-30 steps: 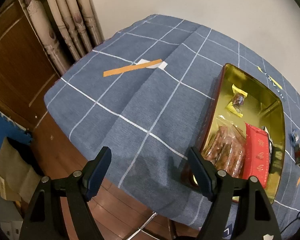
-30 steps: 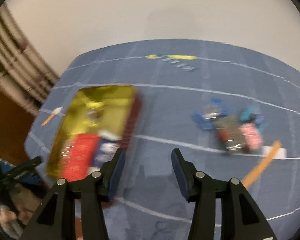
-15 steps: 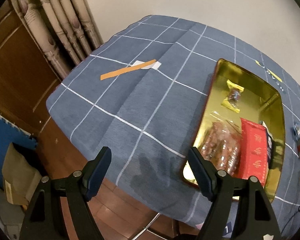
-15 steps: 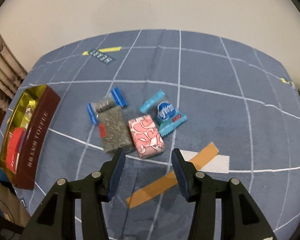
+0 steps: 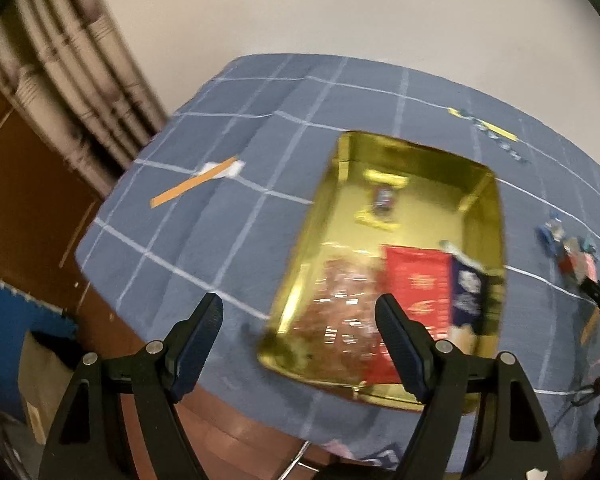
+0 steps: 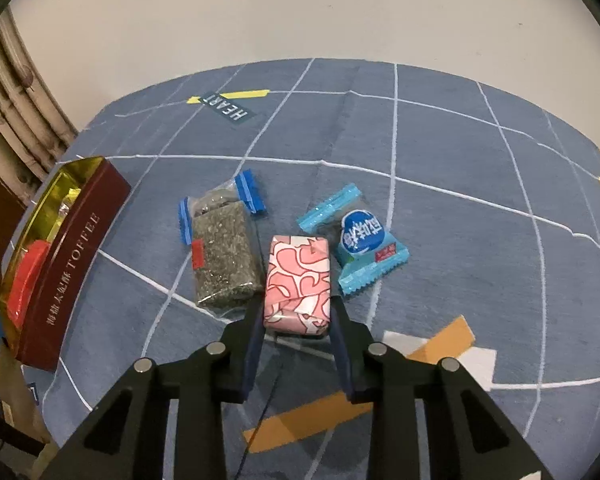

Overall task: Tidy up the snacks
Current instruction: 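Move the right tool to the pink patterned candy and grasp it, then grasp the dark seed bag with left tool while right tool holds pink candy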

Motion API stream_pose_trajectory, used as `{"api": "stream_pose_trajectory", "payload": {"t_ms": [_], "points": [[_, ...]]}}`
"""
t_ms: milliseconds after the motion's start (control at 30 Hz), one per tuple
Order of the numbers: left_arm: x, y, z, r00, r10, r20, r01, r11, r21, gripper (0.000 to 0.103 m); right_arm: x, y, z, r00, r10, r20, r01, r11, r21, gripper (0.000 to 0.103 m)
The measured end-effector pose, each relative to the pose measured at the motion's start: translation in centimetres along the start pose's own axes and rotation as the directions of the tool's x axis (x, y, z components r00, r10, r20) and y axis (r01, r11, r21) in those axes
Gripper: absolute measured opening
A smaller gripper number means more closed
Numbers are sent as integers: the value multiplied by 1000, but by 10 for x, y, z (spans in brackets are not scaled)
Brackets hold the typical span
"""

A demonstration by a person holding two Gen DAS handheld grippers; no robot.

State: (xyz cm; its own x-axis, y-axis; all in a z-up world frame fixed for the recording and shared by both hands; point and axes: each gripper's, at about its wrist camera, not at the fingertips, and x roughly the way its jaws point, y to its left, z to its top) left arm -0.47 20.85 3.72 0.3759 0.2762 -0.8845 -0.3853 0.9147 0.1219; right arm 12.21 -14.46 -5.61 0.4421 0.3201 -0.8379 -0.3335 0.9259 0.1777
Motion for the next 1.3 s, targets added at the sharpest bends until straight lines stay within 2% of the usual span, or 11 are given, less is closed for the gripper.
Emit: {"api": "stream_pose_trajectory", "payload": {"t_ms": [167, 400, 667, 900, 1000, 1067, 1300], "points": [[-7, -41, 8, 998, -64, -4, 65, 996, 64, 76, 3, -2, 3, 999, 10, 34, -11, 1000, 18, 32], [-5, -106, 20, 986, -162, -45, 167, 977, 129, 76, 5, -1, 3, 998, -5, 70, 4, 1000, 8, 32], [10, -171, 33, 958, -262, -114, 275, 954, 122, 76, 0, -4, -8, 994, -21, 103, 25, 999, -41, 31], [34, -228, 41, 922, -333, -198, 355, 931, 87, 75, -14, -23, -23, 990, -57, 125, 64, 997, -49, 31], [41, -248, 46, 916, -343, -210, 364, 929, 70, 75, -19, -31, -29, 987, -85, 138, 92, 995, -45, 31], [46, -258, 49, 919, -330, -216, 349, 936, 53, 74, -21, -39, -32, 986, -90, 143, 95, 995, -29, 31], [69, -285, 56, 913, -308, -267, 313, 949, -25, 72, -26, -45, -40, 980, -101, 169, 105, 994, -14, 31]]}}
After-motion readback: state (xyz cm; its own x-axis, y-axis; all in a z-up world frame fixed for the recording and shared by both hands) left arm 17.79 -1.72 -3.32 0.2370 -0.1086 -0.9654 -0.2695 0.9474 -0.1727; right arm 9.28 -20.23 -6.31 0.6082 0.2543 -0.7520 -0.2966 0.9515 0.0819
